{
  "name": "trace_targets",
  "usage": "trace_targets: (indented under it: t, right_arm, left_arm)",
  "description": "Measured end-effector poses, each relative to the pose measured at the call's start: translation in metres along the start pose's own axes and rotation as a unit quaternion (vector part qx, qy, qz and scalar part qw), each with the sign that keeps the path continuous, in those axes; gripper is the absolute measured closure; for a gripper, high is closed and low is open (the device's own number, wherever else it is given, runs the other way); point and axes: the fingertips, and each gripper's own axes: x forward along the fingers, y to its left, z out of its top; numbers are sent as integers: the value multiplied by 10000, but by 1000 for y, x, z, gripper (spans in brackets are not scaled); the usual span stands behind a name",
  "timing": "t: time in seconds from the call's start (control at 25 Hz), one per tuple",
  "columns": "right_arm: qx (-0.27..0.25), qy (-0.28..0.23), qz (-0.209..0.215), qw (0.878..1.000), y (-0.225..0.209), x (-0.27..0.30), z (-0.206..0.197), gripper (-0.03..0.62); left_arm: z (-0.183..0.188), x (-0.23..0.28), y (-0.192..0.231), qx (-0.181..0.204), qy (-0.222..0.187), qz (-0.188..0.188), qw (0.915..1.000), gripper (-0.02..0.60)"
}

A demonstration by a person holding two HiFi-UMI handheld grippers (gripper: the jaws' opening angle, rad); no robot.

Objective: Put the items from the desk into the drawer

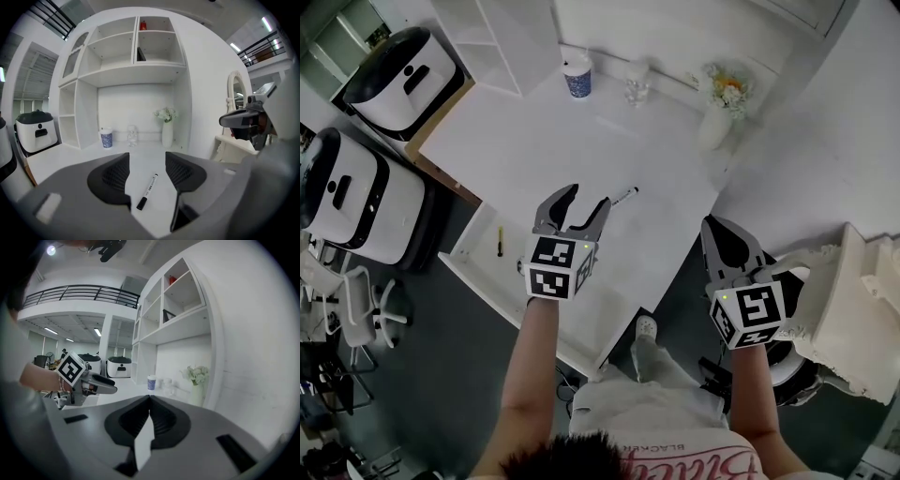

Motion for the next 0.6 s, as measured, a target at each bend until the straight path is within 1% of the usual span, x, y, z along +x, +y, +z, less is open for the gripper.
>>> trace_targets:
  t: [0.2,0.28,0.48,0.6]
  right_arm:
    - [296,227,120,9992,-11,13,-22,586]
    - [338,312,164,9988,-15,19,-30,586]
    - [377,508,260,9977,-21,35,-46,586]
    - [389,604,310,9969,-23,43,-53,586]
  left_arm:
    - [-34,41,-8,-73,532,-228,9983,336]
    - [-48,54,-10,-80,725,-284,9969,336]
    - [-86,83,-13,-67,1269,-463,9908,337]
    - [-105,96,-14,-76,1521,-539,9869,341]
